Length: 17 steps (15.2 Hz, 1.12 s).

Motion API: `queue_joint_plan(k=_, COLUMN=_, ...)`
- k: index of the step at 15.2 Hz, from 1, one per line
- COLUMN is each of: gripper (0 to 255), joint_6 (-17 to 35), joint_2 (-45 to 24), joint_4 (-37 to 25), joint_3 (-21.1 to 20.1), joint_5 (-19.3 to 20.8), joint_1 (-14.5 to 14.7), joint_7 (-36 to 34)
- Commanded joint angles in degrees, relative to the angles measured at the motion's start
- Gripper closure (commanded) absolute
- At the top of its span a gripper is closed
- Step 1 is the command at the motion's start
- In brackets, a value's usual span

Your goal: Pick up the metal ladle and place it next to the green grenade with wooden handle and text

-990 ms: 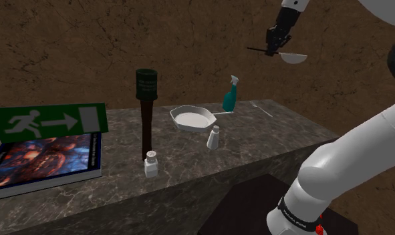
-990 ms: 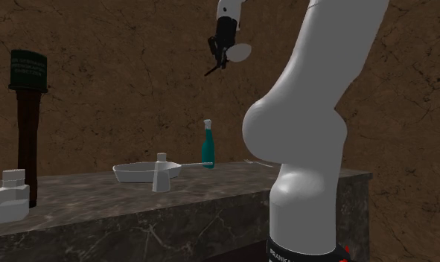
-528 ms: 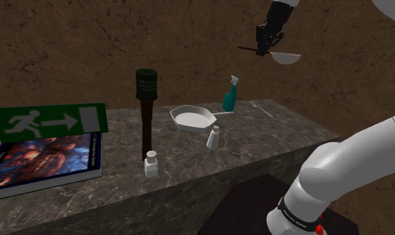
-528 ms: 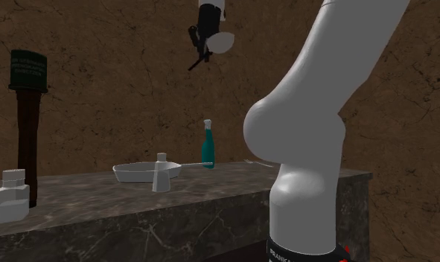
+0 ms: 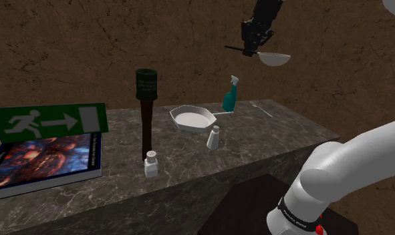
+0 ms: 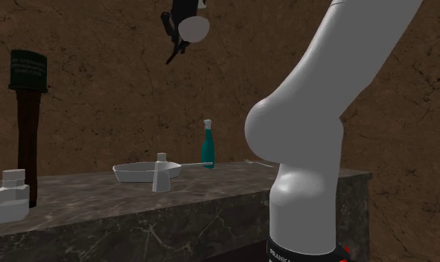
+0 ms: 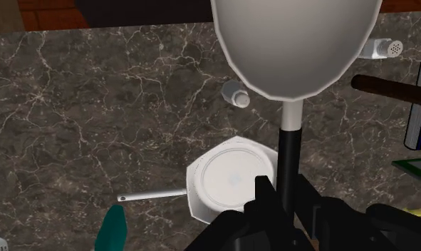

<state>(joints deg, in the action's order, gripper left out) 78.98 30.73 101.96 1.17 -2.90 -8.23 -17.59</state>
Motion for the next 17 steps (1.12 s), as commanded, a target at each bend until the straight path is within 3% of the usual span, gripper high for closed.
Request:
queue_joint_plan(k=1, gripper=255, joint_6=0.11, joint_2=0.57, joint_4=0.55, joint_3=-2.45, joint_5=-0.89, joint_1=0.59, joint_7=-3.1)
queue_joint_plan(k=9, gripper=255, joint_6=0.91, joint_2=-1.17, joint_4=-1.34, joint_3=-11.95, joint_5=-4.04, joint_1=2.73, joint_7=-14.65)
queue_joint_plan(k=17, gripper=255, joint_6=6.88, joint_2=2.35, joint_4=8.13, joint_3=-12.0, joint_5=-4.54, joint_1=3.03, joint_7=-14.04)
